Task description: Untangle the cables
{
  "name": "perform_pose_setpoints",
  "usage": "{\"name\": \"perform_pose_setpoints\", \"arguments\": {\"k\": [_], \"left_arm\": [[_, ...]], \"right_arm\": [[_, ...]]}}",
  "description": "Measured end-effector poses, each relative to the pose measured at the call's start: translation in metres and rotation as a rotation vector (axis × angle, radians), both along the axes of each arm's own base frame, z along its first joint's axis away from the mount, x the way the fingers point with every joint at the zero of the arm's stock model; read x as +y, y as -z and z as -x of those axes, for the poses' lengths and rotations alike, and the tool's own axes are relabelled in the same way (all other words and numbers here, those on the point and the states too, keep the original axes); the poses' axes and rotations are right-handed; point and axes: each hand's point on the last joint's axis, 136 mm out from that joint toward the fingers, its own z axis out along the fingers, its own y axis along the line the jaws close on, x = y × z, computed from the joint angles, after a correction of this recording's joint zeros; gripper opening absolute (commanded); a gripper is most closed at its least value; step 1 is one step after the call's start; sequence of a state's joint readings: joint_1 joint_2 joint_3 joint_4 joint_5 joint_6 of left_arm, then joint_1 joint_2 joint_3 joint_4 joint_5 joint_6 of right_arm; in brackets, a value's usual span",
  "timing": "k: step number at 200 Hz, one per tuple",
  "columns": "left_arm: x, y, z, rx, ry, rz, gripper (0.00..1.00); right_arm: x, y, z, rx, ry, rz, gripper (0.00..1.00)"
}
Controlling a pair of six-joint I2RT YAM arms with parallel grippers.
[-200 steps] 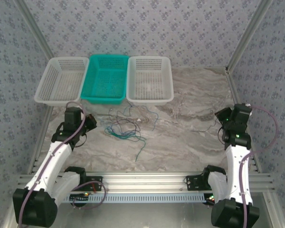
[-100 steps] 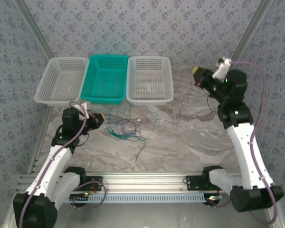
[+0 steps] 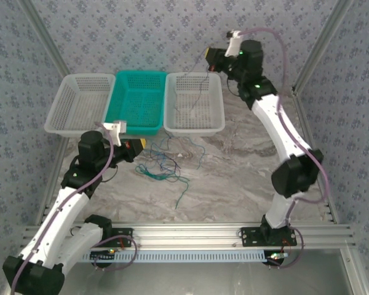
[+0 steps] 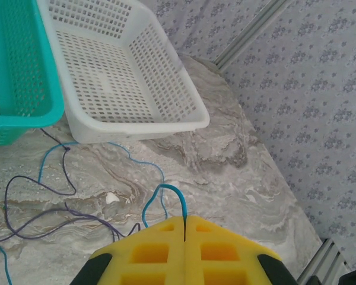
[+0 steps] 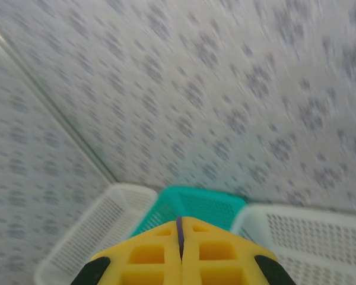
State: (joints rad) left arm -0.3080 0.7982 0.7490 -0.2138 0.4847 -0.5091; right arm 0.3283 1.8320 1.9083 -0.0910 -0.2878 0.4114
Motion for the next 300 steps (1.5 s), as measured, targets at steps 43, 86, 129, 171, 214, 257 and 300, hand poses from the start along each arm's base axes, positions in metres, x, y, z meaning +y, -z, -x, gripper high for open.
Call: {"name": "perform_pose_setpoints", "arguments": {"k": [43,86,129,171,214,257,300], "left_arm": [[-0.008,0.003,0.001,0.005,0.015,-0.003,0.00],[-0.047,0.019,0.002,0.032,0.107,-0.025,0.02],[-0.121,0.065,0.005,0.088,0.212,-0.152,0.15],[-0.180,0.077,-0.014,0.059,0.190,-0.282,0.62],[-0.155,0.067,-0.031,-0.021,0.043,-0.377,0.75],[-0.050,0.002,-0.040,-0.122,-0.254,-0.357,0.71],[0.066,0.043,-0.064,0.053,-0.556,-0.301,0.71]], "right_arm": [[0.019,0.191,-0.049,0.378,-0.017,0.160,0.66],[-0.005,0.205,-0.034,0.452,0.085,0.253,0.86],[-0.037,0.044,0.045,0.128,0.122,0.149,0.85],[-0.073,0.013,0.127,-0.027,0.164,0.095,0.85],[-0.094,0.076,0.144,0.103,0.192,0.152,0.85],[-0.085,0.059,0.171,0.055,0.113,0.123,0.85],[-0.061,0.079,0.185,0.097,0.008,0.111,0.85]]}}
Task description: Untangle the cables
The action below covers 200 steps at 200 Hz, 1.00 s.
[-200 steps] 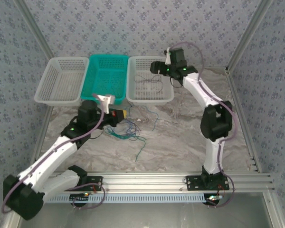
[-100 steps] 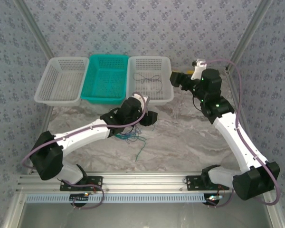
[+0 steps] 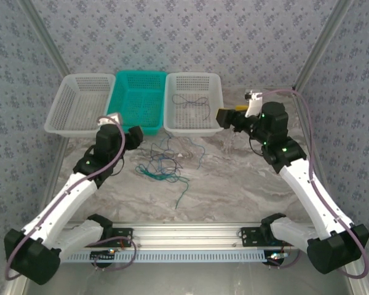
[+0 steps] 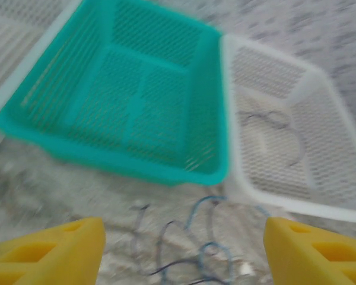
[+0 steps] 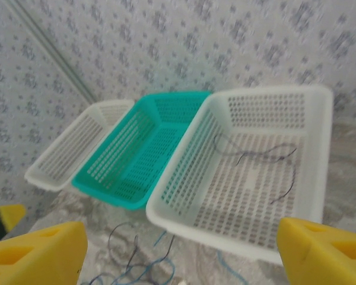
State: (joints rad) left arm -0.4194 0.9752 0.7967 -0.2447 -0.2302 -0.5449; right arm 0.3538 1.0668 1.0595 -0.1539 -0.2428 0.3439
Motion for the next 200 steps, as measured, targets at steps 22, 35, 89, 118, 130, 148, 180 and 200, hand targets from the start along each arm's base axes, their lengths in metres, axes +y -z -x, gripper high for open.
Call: {"name": "perform_pose_setpoints", "arguments": {"k": [22,35,89,118,130,148,180,200], "left_arm": [[0.011,0.056,0.001,0.154,-0.017,0.020,0.71],[0.008,0.080,0.000,0.225,-0.007,0.034,0.70],[-0.018,0.144,-0.029,0.331,0.035,0.125,0.65],[-0.022,0.173,-0.037,0.373,0.020,0.142,0.58],[-0.022,0.182,-0.038,0.389,0.008,0.148,0.50],[-0.021,0.192,-0.039,0.409,-0.013,0.153,0.08],[-0.019,0.194,-0.036,0.410,-0.024,0.157,0.00],[-0.019,0.177,-0.031,0.396,-0.025,0.172,0.00]], "right_arm": [[0.010,0.022,0.006,0.063,-0.033,0.006,0.85],[0.016,0.032,0.011,0.091,-0.050,0.004,0.85],[0.064,0.079,0.030,0.220,-0.167,-0.042,0.84],[0.085,0.085,0.040,0.237,-0.223,-0.035,0.85],[0.088,0.084,0.043,0.235,-0.233,-0.034,0.85],[0.090,0.080,0.043,0.228,-0.237,-0.037,0.85],[0.090,0.076,0.041,0.216,-0.231,-0.037,0.85],[0.093,0.078,0.041,0.216,-0.237,-0.026,0.85]]}}
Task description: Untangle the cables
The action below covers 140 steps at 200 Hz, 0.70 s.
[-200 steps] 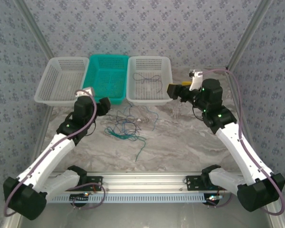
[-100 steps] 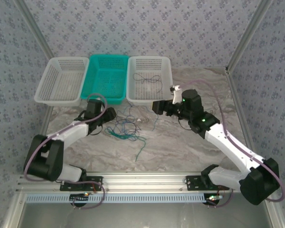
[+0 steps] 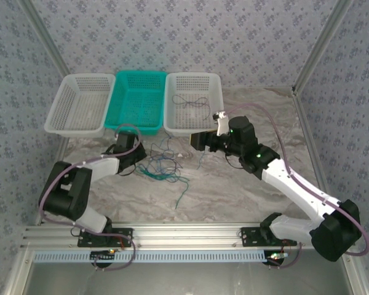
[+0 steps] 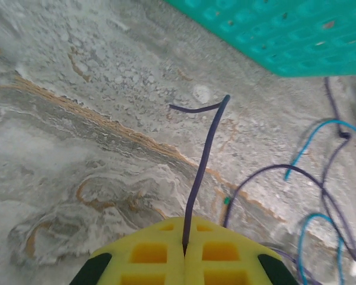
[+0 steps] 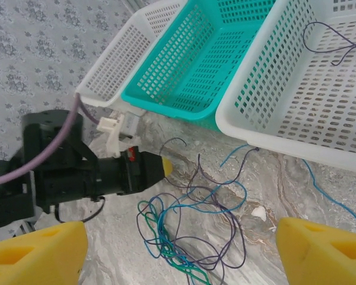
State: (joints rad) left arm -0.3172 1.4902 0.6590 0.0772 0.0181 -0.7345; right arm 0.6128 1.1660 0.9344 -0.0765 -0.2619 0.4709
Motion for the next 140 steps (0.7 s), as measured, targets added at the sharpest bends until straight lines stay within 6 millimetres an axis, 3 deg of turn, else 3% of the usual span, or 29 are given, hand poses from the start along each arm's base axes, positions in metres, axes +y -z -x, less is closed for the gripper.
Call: {"name": "perform_pose_setpoints", "arguments": {"k": [19,57,73,105,140], "left_arm": [[-0.007,-0.036,0.006,-0.057,0.015,0.033,0.00],[-0.050,-0.154,0.019,-0.277,0.144,0.118,0.00],[-0.064,-0.192,0.028,-0.345,0.196,0.143,0.00],[-0.077,-0.233,0.040,-0.398,0.265,0.144,0.00],[-0.080,-0.266,0.046,-0.439,0.292,0.148,0.00]], "right_arm": [[0.004,0.004,0.001,-0.010,-0.015,0.020,0.85],[0.033,0.013,0.014,-0.089,-0.109,0.095,0.87],[0.052,0.019,0.023,-0.150,-0.166,0.142,0.88],[0.090,0.033,0.031,-0.265,-0.270,0.208,0.88],[0.117,0.041,0.008,-0.342,-0.279,0.198,0.87]]}}
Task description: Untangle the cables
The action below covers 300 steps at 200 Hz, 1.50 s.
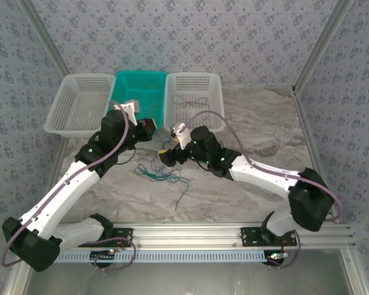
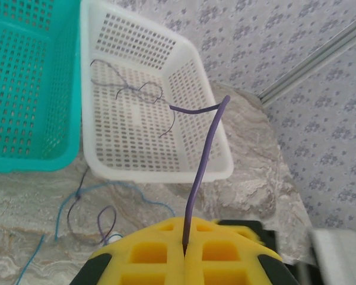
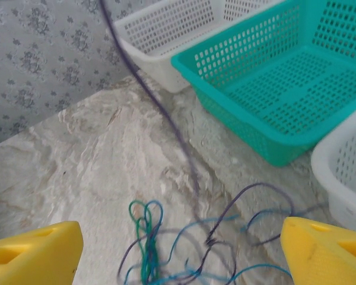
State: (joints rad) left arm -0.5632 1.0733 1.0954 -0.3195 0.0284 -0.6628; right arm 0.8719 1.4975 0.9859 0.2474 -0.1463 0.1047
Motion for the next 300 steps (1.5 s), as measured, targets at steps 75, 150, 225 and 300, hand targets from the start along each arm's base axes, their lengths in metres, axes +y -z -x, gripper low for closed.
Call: {"name": "perform_pose_setpoints", "arguments": {"k": [75,150,225,300], "left_arm": [[0.021,-0.134,0.015,-0.239,-0.001,0.060,0.00],[0.085,-0.209,-0.010,-0.370,-0.177,0.022,0.00],[0.141,-0.290,-0.058,-0.507,-0.302,0.010,0.00],[0.142,-0.329,-0.109,-0.598,-0.208,0.093,0.00]], "right_arm": [[0.036,0.107,-0.018,0.038,0.007,0.045,0.17],[-0.015,0.176,0.013,0.120,0.053,0.166,0.20],[-0.063,0.189,0.019,0.124,0.181,0.215,0.23],[-0.090,0.193,0.029,0.152,0.249,0.232,0.09]]}}
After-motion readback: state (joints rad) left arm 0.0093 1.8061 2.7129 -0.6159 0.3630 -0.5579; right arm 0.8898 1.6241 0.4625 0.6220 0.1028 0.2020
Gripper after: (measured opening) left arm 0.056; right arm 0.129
